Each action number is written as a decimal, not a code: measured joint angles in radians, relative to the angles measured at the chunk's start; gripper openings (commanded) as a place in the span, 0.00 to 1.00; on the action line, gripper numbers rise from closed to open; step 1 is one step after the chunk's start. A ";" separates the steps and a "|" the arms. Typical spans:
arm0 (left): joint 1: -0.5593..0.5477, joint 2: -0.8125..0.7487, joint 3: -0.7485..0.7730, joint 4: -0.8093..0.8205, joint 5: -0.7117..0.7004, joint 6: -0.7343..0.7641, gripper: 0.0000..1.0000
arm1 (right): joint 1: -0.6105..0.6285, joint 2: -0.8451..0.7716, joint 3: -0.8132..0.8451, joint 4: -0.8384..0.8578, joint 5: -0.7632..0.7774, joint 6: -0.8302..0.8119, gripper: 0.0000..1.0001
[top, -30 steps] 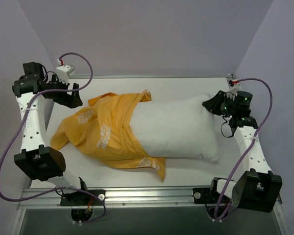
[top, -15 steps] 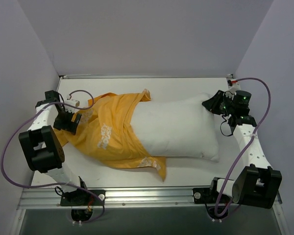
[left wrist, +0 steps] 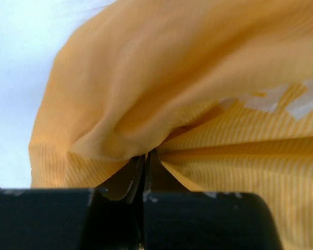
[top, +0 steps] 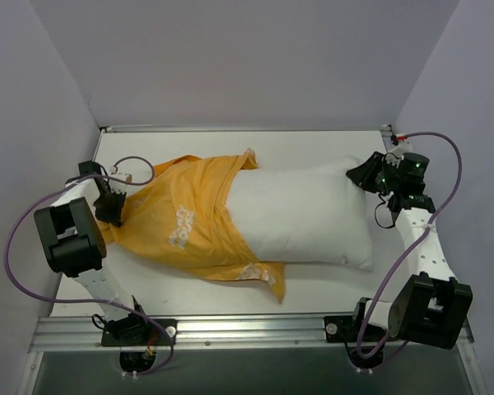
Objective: Remove the pillowcase from the pillow
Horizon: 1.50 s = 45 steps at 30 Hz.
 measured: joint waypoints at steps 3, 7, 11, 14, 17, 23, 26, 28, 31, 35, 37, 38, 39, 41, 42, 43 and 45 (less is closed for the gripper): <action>0.051 -0.018 0.001 -0.008 0.031 -0.005 0.02 | -0.051 0.000 0.000 -0.004 -0.020 0.008 0.00; 0.111 -0.095 0.011 -0.048 0.049 -0.002 0.02 | -0.131 0.010 0.006 -0.039 -0.055 0.036 0.00; 0.126 -0.243 0.060 -0.080 0.046 0.034 0.02 | -0.195 0.025 0.013 -0.051 -0.086 0.062 0.00; 0.146 -0.333 0.139 -0.093 0.043 0.069 0.02 | -0.222 0.040 0.036 -0.065 -0.089 0.067 0.00; 0.175 -0.367 0.213 -0.107 0.037 0.094 0.02 | -0.222 0.058 0.076 -0.069 -0.090 0.058 0.00; 0.199 -0.362 0.325 -0.147 -0.015 0.108 0.02 | -0.219 0.060 0.126 -0.105 -0.037 0.006 0.00; 0.204 -0.362 0.420 -0.155 -0.035 0.104 0.02 | -0.221 0.068 0.155 -0.135 0.007 -0.013 0.00; 0.205 -0.364 0.491 -0.153 -0.041 0.095 0.02 | -0.227 0.084 0.190 -0.163 0.023 -0.020 0.00; 0.221 -0.381 0.568 -0.116 -0.050 0.075 0.02 | -0.244 0.107 0.235 -0.174 0.037 -0.028 0.00; 0.249 -0.443 0.608 -0.058 -0.057 0.043 0.02 | -0.270 0.114 0.260 -0.168 0.068 -0.032 0.00; 0.256 -0.479 0.618 -0.016 -0.064 0.023 0.02 | -0.279 0.116 0.261 -0.164 0.092 -0.037 0.00; 0.257 -0.492 0.624 0.003 -0.065 0.016 0.02 | -0.282 0.116 0.261 -0.164 0.104 -0.039 0.00; 0.259 -0.502 0.633 0.018 -0.063 0.008 0.02 | -0.285 0.118 0.261 -0.165 0.113 -0.040 0.00; 0.260 -0.518 0.640 0.047 -0.049 -0.008 0.02 | -0.286 0.122 0.261 -0.165 0.126 -0.040 0.00; 0.260 -0.525 0.643 0.056 -0.044 -0.019 0.02 | -0.286 0.123 0.261 -0.165 0.131 -0.040 0.00; 0.259 -0.527 0.647 0.065 -0.041 -0.031 0.02 | -0.286 0.125 0.262 -0.166 0.137 -0.040 0.00; 0.259 -0.526 0.658 0.077 -0.040 -0.050 0.02 | -0.286 0.127 0.270 -0.182 0.155 -0.045 0.00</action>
